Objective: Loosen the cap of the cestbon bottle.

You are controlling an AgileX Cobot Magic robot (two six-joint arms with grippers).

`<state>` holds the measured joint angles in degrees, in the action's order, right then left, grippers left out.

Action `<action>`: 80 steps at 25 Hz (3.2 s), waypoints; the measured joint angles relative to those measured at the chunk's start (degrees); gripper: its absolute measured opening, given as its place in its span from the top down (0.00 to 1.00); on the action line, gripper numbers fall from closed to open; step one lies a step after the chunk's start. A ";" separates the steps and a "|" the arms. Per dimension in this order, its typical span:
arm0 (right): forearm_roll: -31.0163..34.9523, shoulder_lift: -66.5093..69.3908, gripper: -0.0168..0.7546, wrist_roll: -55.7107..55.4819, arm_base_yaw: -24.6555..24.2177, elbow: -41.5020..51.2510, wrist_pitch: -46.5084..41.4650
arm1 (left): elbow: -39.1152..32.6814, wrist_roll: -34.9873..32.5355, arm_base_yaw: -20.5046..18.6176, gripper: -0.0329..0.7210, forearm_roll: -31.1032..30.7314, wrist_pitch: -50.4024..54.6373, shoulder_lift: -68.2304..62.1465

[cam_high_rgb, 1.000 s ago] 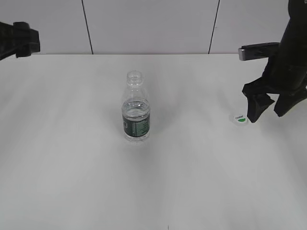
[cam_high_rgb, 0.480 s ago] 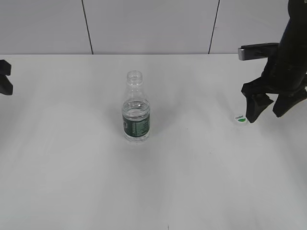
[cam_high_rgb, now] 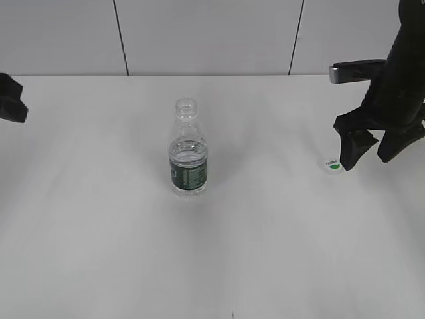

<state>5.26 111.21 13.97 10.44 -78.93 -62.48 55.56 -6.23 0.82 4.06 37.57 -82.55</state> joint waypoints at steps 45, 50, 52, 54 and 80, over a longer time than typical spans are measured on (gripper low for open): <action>1.64 -9.95 0.24 1.78 0.00 0.00 0.35 | -5.42 1.77 4.76 0.31 -5.92 32.41 76.90; 1.70 -10.53 0.24 1.78 0.00 0.00 0.41 | -13.39 2.95 4.76 0.31 -5.42 29.09 82.98; 1.70 -10.53 0.24 1.78 0.00 0.00 0.41 | -16.72 3.11 4.76 0.31 -4.84 27.32 83.03; 1.65 -10.53 0.24 1.78 0.00 0.00 0.41 | -19.29 3.17 4.76 0.31 -4.66 24.88 83.03; -8.99 -10.99 0.24 -4.25 -2.50 0.00 5.18 | -25.38 3.28 4.76 0.31 -3.42 23.50 82.97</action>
<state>-3.73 100.22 9.72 7.94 -78.93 -57.30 30.19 -2.95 5.58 0.64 61.07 0.42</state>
